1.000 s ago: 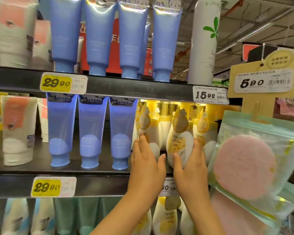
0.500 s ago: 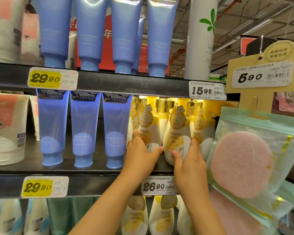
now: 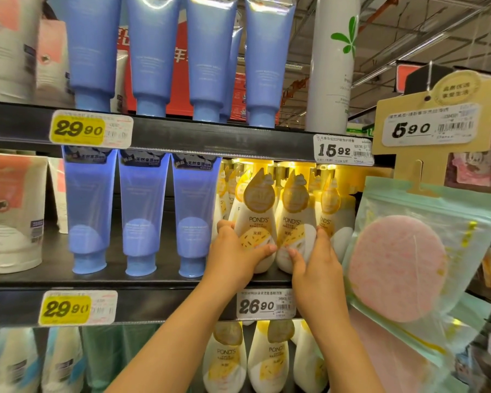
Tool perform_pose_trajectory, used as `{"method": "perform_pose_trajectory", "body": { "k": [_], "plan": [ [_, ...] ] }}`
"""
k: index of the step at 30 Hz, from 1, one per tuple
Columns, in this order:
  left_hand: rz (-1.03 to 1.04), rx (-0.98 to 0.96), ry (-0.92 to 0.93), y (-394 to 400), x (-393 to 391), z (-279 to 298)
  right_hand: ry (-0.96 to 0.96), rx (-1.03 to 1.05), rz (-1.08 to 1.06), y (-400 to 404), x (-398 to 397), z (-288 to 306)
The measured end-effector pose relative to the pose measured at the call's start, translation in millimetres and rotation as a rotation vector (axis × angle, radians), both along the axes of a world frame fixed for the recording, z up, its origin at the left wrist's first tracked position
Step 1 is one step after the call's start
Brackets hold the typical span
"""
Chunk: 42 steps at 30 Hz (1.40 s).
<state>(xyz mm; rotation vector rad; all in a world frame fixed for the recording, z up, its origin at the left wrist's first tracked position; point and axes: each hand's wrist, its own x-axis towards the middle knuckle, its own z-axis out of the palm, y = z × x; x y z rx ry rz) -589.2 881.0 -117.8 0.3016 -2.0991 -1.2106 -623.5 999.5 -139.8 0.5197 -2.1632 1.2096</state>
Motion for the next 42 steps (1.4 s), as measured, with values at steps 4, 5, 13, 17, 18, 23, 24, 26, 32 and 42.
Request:
{"method": "perform_pose_trajectory", "body": {
  "k": [4,5,13,17,18,23,24,26,32,42],
  "plan": [
    [-0.034,0.002,0.008,0.6,7.3,1.3,-0.005,0.0,-0.002,-1.3,-0.1,0.1],
    [-0.05,0.018,0.006,0.4,9.6,1.8,-0.007,0.001,-0.005,-1.8,-0.5,0.2],
    [-0.309,0.29,-0.015,-2.6,40.4,9.1,0.041,-0.045,-0.054,-1.4,3.7,3.2],
    [-0.352,0.312,0.012,-4.1,61.5,3.3,0.149,-0.135,-0.121,2.9,21.5,9.8],
    [-0.352,0.309,0.018,-3.2,67.0,-0.4,0.159,-0.176,-0.097,4.3,26.6,12.5],
    [-0.335,0.281,0.053,-3.1,92.4,-36.5,-0.15,-0.514,0.451,-0.8,66.5,14.5],
    [-0.315,0.252,0.058,-5.0,96.9,-44.6,-0.232,-0.557,0.526,-3.9,73.3,9.5],
    [-0.275,0.162,0.072,-9.5,104.6,-59.6,-0.306,-0.57,0.577,-8.8,83.7,-2.9],
    [-0.147,-0.133,0.174,-33.4,132.3,-92.4,-0.455,-0.675,0.632,-27.9,112.6,-44.2],
    [-0.137,-0.158,0.196,-82.9,196.5,-135.1,-0.617,-0.934,0.783,-80.2,179.3,-88.3]
  ]
}}
